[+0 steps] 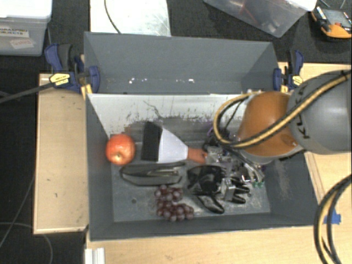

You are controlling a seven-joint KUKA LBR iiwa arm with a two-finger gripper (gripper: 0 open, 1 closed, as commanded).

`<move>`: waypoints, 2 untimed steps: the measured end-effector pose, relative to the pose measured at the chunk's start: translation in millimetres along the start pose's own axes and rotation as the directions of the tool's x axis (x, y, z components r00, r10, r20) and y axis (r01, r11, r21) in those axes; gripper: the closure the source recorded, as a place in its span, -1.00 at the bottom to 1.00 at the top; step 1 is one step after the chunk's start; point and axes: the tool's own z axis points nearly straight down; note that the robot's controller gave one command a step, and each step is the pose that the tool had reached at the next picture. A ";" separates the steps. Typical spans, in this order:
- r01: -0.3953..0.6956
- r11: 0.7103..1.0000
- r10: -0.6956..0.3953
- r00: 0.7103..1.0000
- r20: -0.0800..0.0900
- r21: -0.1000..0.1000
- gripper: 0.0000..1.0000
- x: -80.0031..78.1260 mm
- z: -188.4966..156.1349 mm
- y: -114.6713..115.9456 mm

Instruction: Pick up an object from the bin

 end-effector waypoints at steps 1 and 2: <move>0.122 0.993 -0.122 0.993 0.005 0.001 -1.00 5.1 -79.8 1.2; -0.034 0.999 0.034 0.999 0.003 -0.004 -1.00 -7.3 2.8 14.0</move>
Offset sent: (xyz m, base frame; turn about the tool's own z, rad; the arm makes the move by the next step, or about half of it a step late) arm 0.0046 0.0137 -0.0017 0.0342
